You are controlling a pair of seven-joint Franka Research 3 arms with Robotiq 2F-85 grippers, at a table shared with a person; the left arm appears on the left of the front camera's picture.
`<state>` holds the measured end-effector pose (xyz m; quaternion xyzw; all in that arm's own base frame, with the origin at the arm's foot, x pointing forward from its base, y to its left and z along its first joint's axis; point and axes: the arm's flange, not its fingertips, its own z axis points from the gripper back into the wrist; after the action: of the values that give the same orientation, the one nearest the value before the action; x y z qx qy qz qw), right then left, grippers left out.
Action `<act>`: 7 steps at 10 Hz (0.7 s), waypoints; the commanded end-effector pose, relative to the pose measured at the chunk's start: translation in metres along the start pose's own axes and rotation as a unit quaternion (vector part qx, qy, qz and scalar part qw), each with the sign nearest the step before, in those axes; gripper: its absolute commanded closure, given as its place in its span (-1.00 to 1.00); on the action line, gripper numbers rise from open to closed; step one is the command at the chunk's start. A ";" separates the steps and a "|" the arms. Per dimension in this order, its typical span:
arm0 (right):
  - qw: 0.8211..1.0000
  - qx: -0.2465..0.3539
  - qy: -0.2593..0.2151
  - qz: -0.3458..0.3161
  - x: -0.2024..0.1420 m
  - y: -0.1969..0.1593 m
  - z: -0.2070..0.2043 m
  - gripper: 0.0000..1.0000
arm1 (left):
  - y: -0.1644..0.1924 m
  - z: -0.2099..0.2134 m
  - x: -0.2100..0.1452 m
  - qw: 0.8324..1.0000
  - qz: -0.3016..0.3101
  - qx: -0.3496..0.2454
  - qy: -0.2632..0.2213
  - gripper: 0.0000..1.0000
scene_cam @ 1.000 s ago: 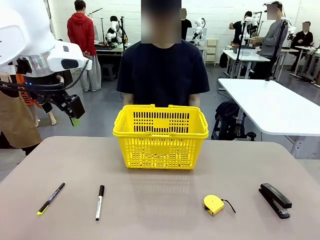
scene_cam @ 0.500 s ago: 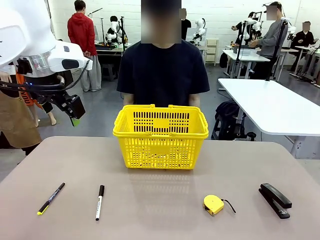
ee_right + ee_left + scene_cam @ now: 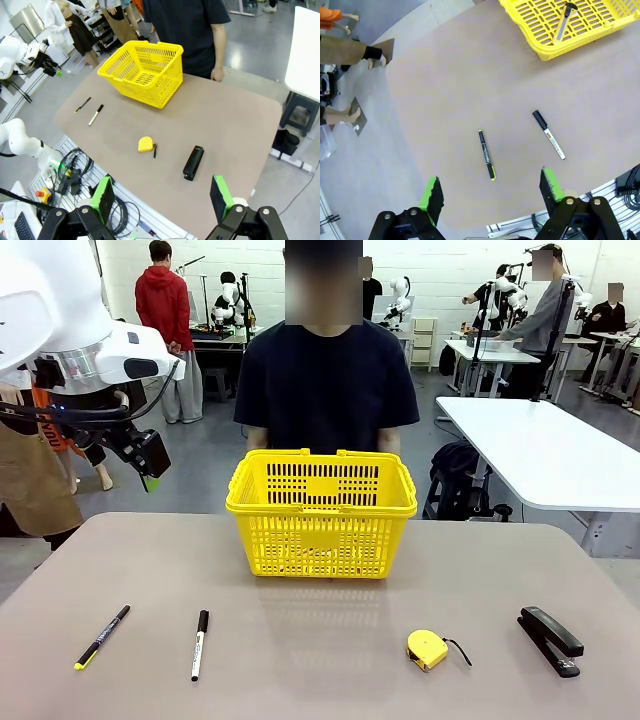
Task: Place the items the person wants into the basket.
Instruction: Pick up the item the person points to and place it in the Market Basket.
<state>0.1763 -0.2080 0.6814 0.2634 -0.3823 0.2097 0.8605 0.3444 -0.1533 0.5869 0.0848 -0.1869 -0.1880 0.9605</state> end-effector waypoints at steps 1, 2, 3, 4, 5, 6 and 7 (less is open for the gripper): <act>1.000 0.003 -0.010 0.002 0.001 -0.001 -0.004 -1.00 | 0.001 0.002 0.000 1.000 0.000 -0.002 -0.002 -1.00; 1.000 0.003 -0.010 0.002 0.001 -0.001 -0.004 -1.00 | 0.001 0.002 0.000 1.000 0.000 -0.002 -0.002 -1.00; 1.000 0.003 -0.010 0.002 0.001 -0.001 -0.004 -1.00 | 0.001 0.002 0.000 1.000 0.000 -0.002 -0.002 -1.00; 1.000 0.003 -0.010 0.002 0.001 -0.001 -0.004 -1.00 | 0.001 0.002 0.000 1.000 0.000 -0.002 -0.002 -1.00; 1.000 0.003 -0.010 0.002 0.001 -0.001 -0.004 -1.00 | 0.001 0.002 0.000 1.000 0.000 -0.002 -0.002 -1.00; 1.000 0.003 -0.010 0.002 0.001 -0.001 -0.004 -1.00 | 0.000 0.000 0.000 1.000 0.000 0.000 0.000 -1.00; 1.000 0.003 -0.010 0.002 0.001 -0.001 -0.004 -1.00 | 0.043 0.027 -0.004 0.996 -0.001 -0.077 -0.048 -1.00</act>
<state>0.1762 -0.2081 0.6814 0.2635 -0.3823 0.2096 0.8605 0.3458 -0.1448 0.5971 0.0630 -0.1977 -0.1898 0.9597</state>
